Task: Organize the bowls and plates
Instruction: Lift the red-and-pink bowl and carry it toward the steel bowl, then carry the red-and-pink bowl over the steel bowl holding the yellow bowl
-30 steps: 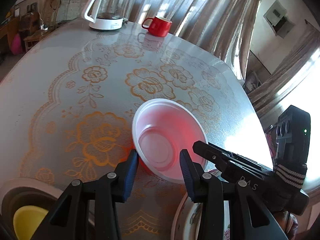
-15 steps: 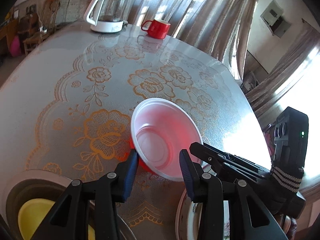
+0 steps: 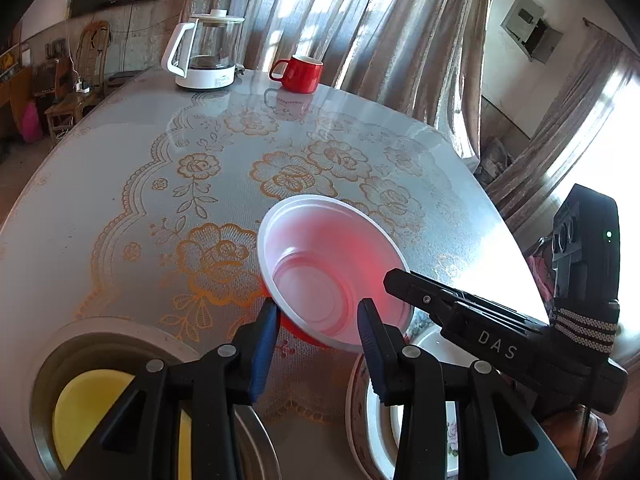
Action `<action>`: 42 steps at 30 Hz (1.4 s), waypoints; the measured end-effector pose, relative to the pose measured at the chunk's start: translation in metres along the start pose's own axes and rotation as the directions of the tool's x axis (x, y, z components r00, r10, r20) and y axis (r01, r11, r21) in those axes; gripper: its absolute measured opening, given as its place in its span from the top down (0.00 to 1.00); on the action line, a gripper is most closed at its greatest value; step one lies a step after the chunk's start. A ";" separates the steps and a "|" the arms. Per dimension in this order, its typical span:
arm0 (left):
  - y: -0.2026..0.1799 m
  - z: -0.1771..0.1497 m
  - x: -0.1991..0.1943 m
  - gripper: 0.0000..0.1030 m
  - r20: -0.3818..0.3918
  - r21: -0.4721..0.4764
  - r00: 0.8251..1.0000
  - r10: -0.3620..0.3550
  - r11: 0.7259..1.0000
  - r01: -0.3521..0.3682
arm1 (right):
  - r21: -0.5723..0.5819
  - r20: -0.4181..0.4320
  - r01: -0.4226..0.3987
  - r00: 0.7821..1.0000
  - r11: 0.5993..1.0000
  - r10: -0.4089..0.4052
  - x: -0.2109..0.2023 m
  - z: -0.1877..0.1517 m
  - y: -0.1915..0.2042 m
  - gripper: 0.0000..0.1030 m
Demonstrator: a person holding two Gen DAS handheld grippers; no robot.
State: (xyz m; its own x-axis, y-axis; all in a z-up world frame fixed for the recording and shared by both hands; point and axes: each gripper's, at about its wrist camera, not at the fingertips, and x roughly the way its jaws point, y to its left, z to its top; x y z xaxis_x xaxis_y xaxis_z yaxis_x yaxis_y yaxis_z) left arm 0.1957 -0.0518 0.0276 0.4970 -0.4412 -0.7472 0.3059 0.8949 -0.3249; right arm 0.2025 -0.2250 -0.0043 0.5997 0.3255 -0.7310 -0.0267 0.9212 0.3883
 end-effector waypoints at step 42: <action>0.003 -0.058 -0.092 0.61 0.197 0.066 0.980 0.025 0.997 -0.038 | -0.053 0.062 -0.100 0.993 0.994 0.103 -0.041 -0.054 0.054 0.87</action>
State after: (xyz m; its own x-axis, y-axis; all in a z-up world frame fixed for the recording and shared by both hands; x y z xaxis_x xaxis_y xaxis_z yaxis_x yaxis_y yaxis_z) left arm 0.1039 -0.0046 0.0614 0.6546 -0.4237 -0.6261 0.3393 0.9048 -0.2575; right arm 0.1328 -0.1769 0.0164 0.6422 0.4052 -0.6507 -0.1287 0.8938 0.4296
